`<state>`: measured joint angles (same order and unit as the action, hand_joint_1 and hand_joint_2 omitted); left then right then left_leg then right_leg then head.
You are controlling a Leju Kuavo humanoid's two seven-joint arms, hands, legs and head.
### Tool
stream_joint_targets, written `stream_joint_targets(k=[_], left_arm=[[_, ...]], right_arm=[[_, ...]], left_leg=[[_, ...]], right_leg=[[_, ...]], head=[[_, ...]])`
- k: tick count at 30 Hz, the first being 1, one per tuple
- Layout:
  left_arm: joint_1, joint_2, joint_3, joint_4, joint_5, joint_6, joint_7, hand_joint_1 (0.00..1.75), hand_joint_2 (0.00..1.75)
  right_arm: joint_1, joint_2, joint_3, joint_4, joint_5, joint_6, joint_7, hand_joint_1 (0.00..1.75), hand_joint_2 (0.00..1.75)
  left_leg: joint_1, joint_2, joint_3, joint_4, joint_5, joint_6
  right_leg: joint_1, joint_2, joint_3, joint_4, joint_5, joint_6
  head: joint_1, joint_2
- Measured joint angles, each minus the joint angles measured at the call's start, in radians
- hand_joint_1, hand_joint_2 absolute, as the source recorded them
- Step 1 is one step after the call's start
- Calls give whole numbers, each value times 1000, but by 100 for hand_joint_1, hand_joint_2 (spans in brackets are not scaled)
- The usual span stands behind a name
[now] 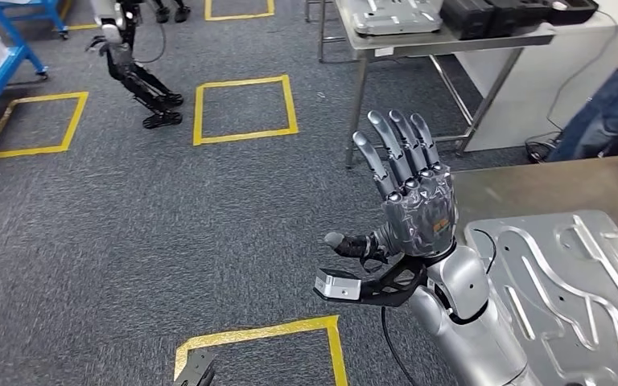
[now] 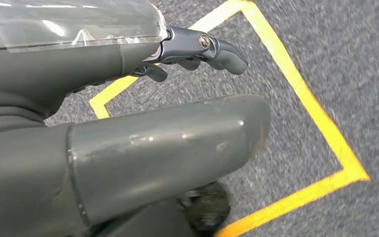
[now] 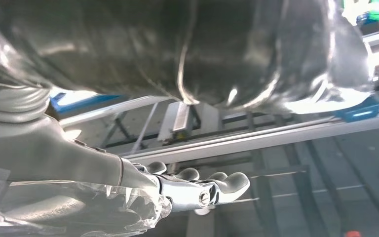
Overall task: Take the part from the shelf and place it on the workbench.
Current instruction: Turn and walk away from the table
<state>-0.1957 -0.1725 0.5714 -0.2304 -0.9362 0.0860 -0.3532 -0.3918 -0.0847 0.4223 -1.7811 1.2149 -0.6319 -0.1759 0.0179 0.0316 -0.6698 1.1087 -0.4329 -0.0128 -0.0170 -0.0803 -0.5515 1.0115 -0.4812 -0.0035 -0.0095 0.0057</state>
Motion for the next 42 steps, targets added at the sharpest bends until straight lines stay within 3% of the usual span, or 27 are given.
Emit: stream_joint_targets(k=[2, 5, 6, 8, 9, 11, 12, 13, 14, 16, 18, 20, 22, 24, 26, 27, 28, 29, 31, 33, 35, 37, 38, 40, 41, 42], left_arm=[[-3, 0, 0, 0, 0, 1, 0, 0, 0], [-1, 0, -1, 0, 0, 3, 1, 0, 0], [0, -1, -1, 0, -2, 3, 2, 0, 0], [0, -1, -3, 0, -4, 4, 3, 0, 0], [-1, -1, -4, 0, -5, 5, 3, 0, 0], [-1, -1, -5, 0, -6, 5, 4, 0, 0], [1, -1, -6, 0, -6, 5, 4, 0, 0], [2, -1, -6, 0, -6, 5, 4, 0, 0], [2, -1, -6, 0, -6, 5, 5, 0, 0], [1, -3, -7, 0, -6, 5, 5, 0, 0], [0, -4, -8, 0, -6, 5, 5, 0, 0], [1, -3, -9, 0, -7, 5, 6, 0, 0], [4, -1, -11, 0, -7, 5, 6, 0, 0], [1, -1, -13, 0, -8, 5, 7, 0, 0], [-2, -1, -14, 0, -8, 5, 7, 0, 0], [-1, 0, -14, 0, -9, 5, 8, 0, 0], [0, 0, -15, 0, -9, 5, 8, 0, 0], [1, 1, -15, 0, -9, 5, 9, 0, 0], [0, 2, -16, -1, -10, 5, 9, 0, 0], [-2, 4, -16, -3, -12, 5, 9, 0, 0], [0, 5, -18, -4, -14, 5, 9, 0, 0], [2, 6, -19, -4, -15, 5, 9, 0, 0], [1, 6, -20, -4, -15, 5, 9, 0, 0], [-1, 6, -21, -5, -15, 5, 9, 0, 0], [-1, 6, -22, -5, -15, 5, 9, 0, 0], [0, 6, -22, -5, -16, 5, 9, 0, 0]], right_arm=[[0, 0, 0, 0, 3, -1, 1, 0, 0], [0, 0, 0, 0, 6, -3, 2, 0, 0], [1, 0, 0, 0, 7, -4, 3, 0, 0], [4, -2, 0, 0, 7, -7, 4, 0, 0], [9, -4, 0, 0, 7, -9, 5, 0, 0], [23, -7, 0, 0, 7, -11, 5, 0, 0], [29, -9, 0, 0, 7, -11, 5, 0, 0], [33, -10, 0, 0, 7, -12, 5, 0, 0], [34, -11, 0, 0, 7, -12, 5, 0, 0], [35, -13, 0, 0, 7, -13, 5, 0, 0], [37, -13, 0, 0, 7, -14, 5, 0, 0], [38, -13, 0, 0, 7, -15, 5, 0, 0], [39, -13, 0, 0, 7, -19, 5, 0, 0], [41, -12, 0, 1, 6, -27, 5, 0, 0], [47, -11, 0, 4, 6, -32, 5, 0, 0], [50, -11, 0, 7, 6, -33, 5, 0, 0], [53, -11, 0, 10, 5, -33, 5, 0, 0], [55, -11, 0, 12, 5, -34, 6, 0, 0], [56, -11, -1, 17, 3, -35, 7, 0, 0], [58, -11, -1, 21, 2, -37, 7, 0, 0], [59, -10, -1, 24, 2, -38, 7, 0, 0], [59, -9, -1, 27, 2, -39, 7, 0, 0], [60, -9, -2, 28, 1, -39, 7, 0, 0], [64, -9, -2, 31, 1, -41, 7, 0, 0], [67, -9, -2, 33, 0, -41, 7, 0, 0], [70, -9, -3, 35, -1, -41, 7, 0, 0]], left_leg=[[-7, 20, 39, -75, 15, 12], [-9, -5, 41, -80, 13, 33], [-8, -15, 43, -84, 14, 39], [-4, -33, 48, -90, 17, 50], [-5, -42, 47, -90, 18, 53], [-7, -67, 46, -89, 18, 57], [-8, -81, 47, -89, 18, 57], [-9, -95, 47, -88, 17, 57], [-9, -109, 48, -86, 17, 57], [-9, -134, 47, -84, 18, 53], [-5, -156, 40, -84, 22, 41], [-1, -176, 35, -88, 27, 26], [-5, -139, 23, -65, 11, 17], [-6, -71, -24, 34, -42, 11], [-3, -44, -85, 155, -91, 5], [-1, -40, -96, 178, -92, 3], [0, -36, -87, 163, -75, 1], [0, -29, -57, 111, -46, 2], [-5, 13, 16, -25, 1, 8], [-13, 35, 48, -87, 10, 20], [-14, 11, 48, -89, 12, 31], [-10, -11, 50, -96, 17, 43], [-6, -21, 52, -100, 20, 49], [-6, -41, 51, -101, 22, 55], [-7, -54, 51, -100, 22, 56], [-7, -67, 51, -99, 22, 56]], right_leg=[[5, -18, 2, 8, -9, 12], [5, -36, 10, 8, -18, 28], [3, -23, 10, 18, -29, 33], [-2, 29, -21, 91, -75, 39], [-3, 56, -53, 154, -107, 40], [-3, 76, -116, 268, -143, 40], [-3, 79, -130, 284, -135, 39], [-3, 83, -124, 258, -105, 36], [-3, 93, -102, 200, -63, 32], [-5, 140, -50, 72, -3, 23], [-4, 166, -30, 20, 7, 18], [-3, 145, -24, 11, 10, 13], [-7, 117, -13, -3, 16, 1], [-6, 86, -6, -10, 18, -8], [-3, 54, -6, -10, 15, -10], [-2, 39, -6, -9, 14, -10], [-2, 26, -5, -9, 12, -9], [-2, 13, -4, -7, 10, -6], [1, -10, -2, -2, 2, 2], [8, -28, 1, 2, -4, 11], [10, -45, 5, 0, -8, 21], [5, -17, 2, 21, -30, 32], [3, 12, -14, 57, -55, 35], [1, 64, -73, 184, -119, 37], [1, 74, -106, 247, -141, 38], [1, 77, -127, 284, -144, 37]], head=[[0, 0], [0, 0], [1, 0], [1, 0], [2, 0], [2, 0], [2, 0], [2, 0], [2, 0], [2, 0], [2, 0], [2, 0], [1, 0], [-1, 0], [-2, 0], [-2, 0], [-2, 0], [-2, 0], [-2, 0], [-1, 0], [-1, 0], [0, 0], [0, 0], [0, 0], [0, 0], [0, 0]])
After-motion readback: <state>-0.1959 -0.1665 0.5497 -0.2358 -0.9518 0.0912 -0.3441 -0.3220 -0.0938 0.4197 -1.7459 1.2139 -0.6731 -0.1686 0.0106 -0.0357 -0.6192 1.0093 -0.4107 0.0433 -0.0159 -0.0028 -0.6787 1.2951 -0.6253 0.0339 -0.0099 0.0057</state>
